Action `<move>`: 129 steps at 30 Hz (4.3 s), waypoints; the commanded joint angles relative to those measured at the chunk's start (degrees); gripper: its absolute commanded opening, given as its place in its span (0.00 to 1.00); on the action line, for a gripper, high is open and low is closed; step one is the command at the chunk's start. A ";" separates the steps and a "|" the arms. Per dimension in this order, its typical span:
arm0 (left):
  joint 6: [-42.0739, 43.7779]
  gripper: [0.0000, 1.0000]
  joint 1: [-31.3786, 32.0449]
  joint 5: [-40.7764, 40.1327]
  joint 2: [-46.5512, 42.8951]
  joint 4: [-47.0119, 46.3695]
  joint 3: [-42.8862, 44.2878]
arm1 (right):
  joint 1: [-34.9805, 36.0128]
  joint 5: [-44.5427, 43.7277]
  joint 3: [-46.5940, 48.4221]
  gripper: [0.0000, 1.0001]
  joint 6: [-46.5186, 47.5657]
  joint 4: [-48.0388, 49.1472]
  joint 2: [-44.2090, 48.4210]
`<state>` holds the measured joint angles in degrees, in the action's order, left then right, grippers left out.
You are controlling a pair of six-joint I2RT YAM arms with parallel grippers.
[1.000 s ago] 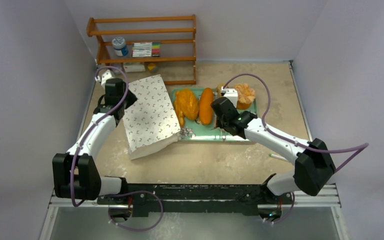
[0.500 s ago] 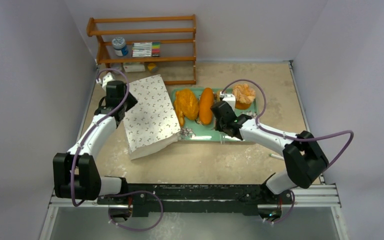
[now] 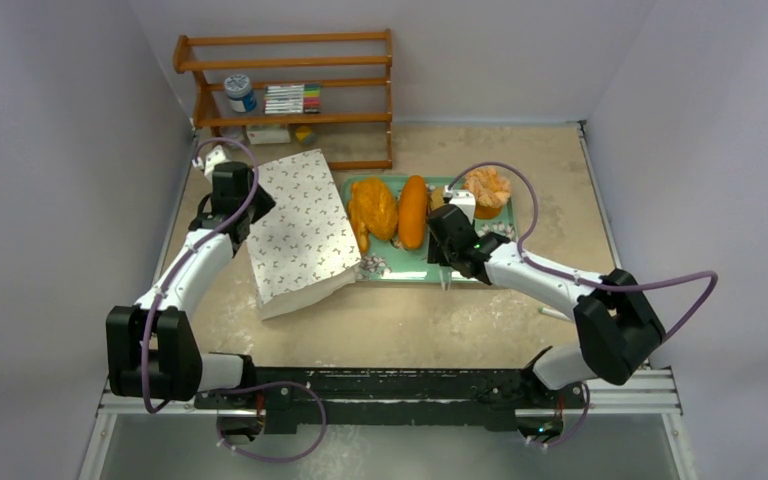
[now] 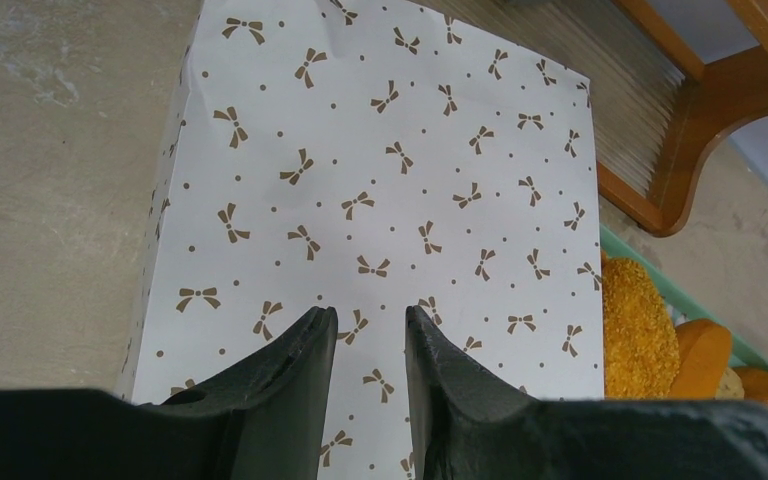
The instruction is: Take the fake bread out of the paper bag
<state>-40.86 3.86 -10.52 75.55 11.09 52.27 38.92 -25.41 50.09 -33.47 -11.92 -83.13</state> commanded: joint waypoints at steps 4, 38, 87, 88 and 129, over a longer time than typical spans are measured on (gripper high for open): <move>0.34 0.32 -0.43 0.59 -1.57 -2.48 -0.55 | -0.16 0.41 0.10 0.52 -0.94 -0.84 0.30; 0.50 0.32 -0.43 0.86 -1.22 -2.24 -0.42 | -0.23 -3.32 4.87 0.56 1.04 -2.56 3.94; 4.04 0.32 -0.47 -7.18 -12.59 17.55 3.91 | 48.73 -5.51 12.85 0.27 -2.79 -16.09 19.09; 3.96 0.32 -0.46 -7.56 -12.83 17.94 3.95 | 50.53 -5.67 13.49 0.26 -3.21 -16.54 17.80; 3.74 0.38 -0.43 -7.05 -18.29 22.18 6.26 | 34.11 -2.64 26.99 0.22 13.86 -1.82 -1.99</move>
<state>-37.85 3.86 -16.95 58.61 33.43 56.21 74.17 -26.20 73.47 -23.03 -17.98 -84.44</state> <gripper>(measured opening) 0.371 0.363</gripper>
